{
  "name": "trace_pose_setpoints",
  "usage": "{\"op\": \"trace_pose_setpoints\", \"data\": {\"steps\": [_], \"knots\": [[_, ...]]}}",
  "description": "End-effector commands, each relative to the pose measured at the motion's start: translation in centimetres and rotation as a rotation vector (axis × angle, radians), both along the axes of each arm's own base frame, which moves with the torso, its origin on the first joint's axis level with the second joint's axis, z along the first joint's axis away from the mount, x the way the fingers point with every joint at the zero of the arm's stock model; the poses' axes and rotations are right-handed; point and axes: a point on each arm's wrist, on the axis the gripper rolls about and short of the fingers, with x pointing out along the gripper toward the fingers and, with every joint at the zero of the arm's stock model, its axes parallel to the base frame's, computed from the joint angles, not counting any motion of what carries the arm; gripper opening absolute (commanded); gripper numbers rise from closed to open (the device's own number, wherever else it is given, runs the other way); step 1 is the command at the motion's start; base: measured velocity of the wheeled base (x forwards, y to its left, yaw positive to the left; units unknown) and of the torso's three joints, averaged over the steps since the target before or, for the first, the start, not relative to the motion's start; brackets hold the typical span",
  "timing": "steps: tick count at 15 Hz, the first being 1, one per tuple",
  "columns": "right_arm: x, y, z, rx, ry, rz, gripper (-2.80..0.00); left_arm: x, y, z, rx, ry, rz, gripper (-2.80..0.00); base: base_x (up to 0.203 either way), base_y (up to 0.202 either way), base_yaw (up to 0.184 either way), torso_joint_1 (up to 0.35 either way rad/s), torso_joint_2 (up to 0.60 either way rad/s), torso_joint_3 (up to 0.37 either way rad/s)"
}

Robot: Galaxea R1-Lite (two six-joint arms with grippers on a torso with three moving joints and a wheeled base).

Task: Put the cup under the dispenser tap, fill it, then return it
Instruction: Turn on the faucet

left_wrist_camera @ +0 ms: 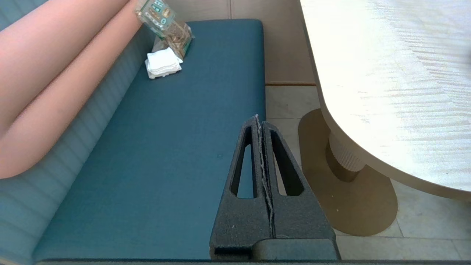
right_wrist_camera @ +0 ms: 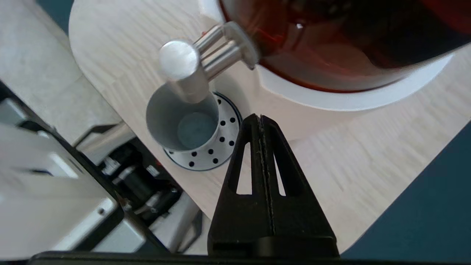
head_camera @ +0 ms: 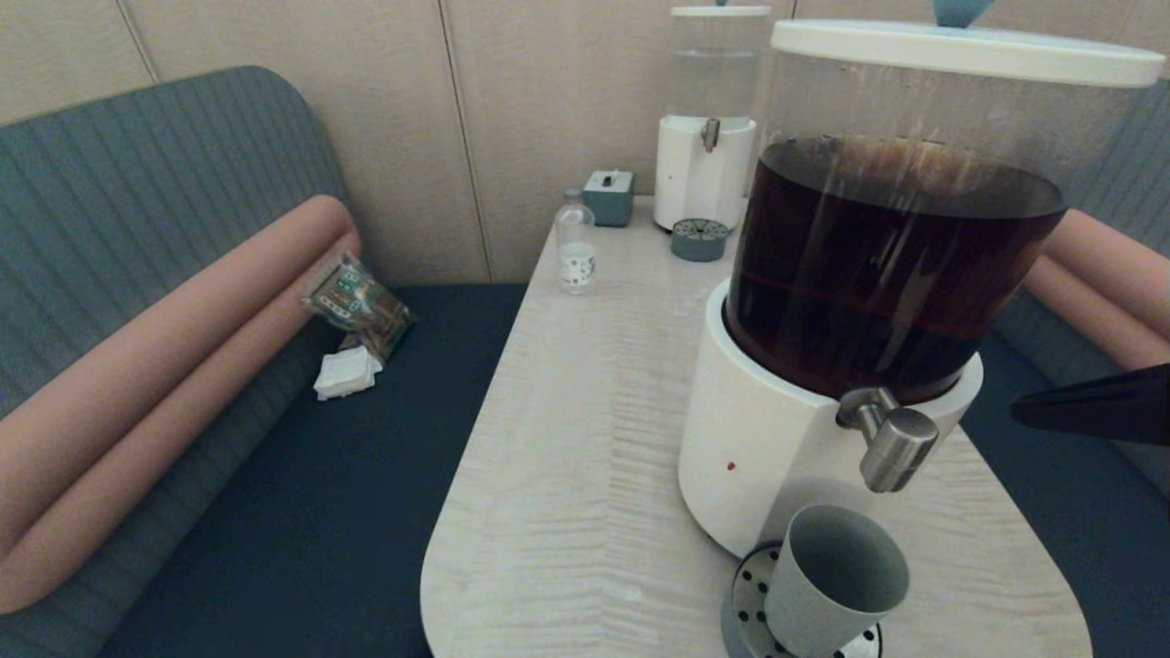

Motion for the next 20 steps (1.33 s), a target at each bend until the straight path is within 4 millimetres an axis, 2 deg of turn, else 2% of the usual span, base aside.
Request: {"op": "trace_pose_setpoints", "data": {"steps": [1, 4, 7, 20], "knots": [[0.4, 0.6, -0.2, 0.016, 0.039, -0.016, -2.8, 0.0, 0.0, 0.0, 0.0, 0.0, 0.0, -2.8, 0.0, 0.0, 0.0, 0.0, 0.0, 0.0], [1.2, 2.5, -0.8, 0.019, 0.092, -0.111, -2.8, 0.0, 0.0, 0.0, 0.0, 0.0, 0.0, -2.8, 0.0, 0.0, 0.0, 0.0, 0.0, 0.0], [2.0, 4.2, -0.6, -0.012, 0.051, -0.18, -2.8, 0.0, 0.0, 0.0, 0.0, 0.0, 0.0, -2.8, 0.0, 0.0, 0.0, 0.0, 0.0, 0.0], [3.1, 5.5, -0.5, 0.016, 0.026, -0.17, -2.8, 0.0, 0.0, 0.0, 0.0, 0.0, 0.0, -2.8, 0.0, 0.0, 0.0, 0.0, 0.0, 0.0]]}}
